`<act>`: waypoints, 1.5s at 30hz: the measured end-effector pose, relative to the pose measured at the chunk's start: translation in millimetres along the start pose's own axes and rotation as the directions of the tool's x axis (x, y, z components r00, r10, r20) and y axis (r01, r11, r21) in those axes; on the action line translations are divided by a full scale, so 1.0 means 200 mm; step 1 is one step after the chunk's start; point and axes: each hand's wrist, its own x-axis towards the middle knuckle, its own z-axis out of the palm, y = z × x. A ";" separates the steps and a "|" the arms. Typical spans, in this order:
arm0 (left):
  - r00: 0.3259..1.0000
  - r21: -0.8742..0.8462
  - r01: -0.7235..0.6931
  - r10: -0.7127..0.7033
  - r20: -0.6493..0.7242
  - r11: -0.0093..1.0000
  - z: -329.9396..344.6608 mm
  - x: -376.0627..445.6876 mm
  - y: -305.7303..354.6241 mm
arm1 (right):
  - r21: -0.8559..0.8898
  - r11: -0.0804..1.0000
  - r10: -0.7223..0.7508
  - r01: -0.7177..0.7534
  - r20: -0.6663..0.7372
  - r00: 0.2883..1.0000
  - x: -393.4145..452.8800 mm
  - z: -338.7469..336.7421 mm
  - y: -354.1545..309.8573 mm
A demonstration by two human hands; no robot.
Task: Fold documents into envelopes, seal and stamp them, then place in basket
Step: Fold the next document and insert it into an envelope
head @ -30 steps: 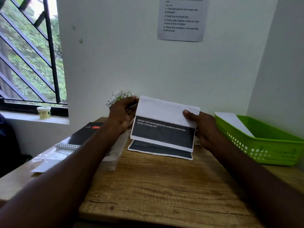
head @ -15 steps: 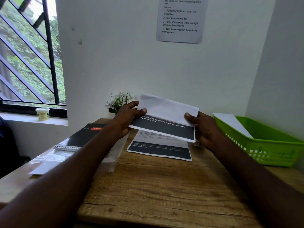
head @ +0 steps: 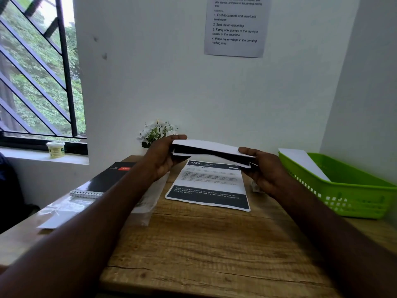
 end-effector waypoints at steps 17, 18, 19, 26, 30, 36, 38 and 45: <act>0.910 0.374 -0.416 0.382 0.164 0.829 0.12 -0.11 -0.01 | -0.634 0.374 -0.737 0.677 0.241 0.632 -0.11 0.05 0.00; 0.898 0.372 -0.440 0.392 0.200 0.817 0.13 -0.11 -0.02 | -0.622 0.352 -0.713 0.699 0.306 0.631 -0.12 0.06 0.01; 0.890 0.375 -0.454 0.397 0.223 0.808 0.13 -0.11 -0.02 | -0.609 0.337 -0.687 0.718 0.362 0.630 -0.14 0.08 0.02; 0.892 0.377 -0.448 0.377 0.250 0.811 0.15 -0.12 -0.02 | -0.608 0.331 -0.617 0.721 0.438 0.653 -0.16 0.11 0.02; 0.895 0.329 -0.436 0.366 0.254 0.838 0.12 -0.10 -0.01 | -0.624 0.385 -0.613 0.680 0.377 0.694 -0.16 0.11 0.02; 0.906 0.314 -0.423 0.396 0.147 0.850 0.08 -0.08 0.01 | -0.682 0.422 -0.603 0.597 0.280 0.746 -0.11 0.07 0.00; 0.902 0.318 -0.429 0.420 0.102 0.845 0.07 -0.08 0.01 | -0.726 0.396 -0.596 0.563 0.263 0.759 -0.09 0.05 0.00; 0.923 0.327 -0.368 0.385 0.012 0.870 0.04 -0.05 0.00 | -0.810 0.359 -0.604 0.464 0.178 0.777 -0.05 0.01 0.03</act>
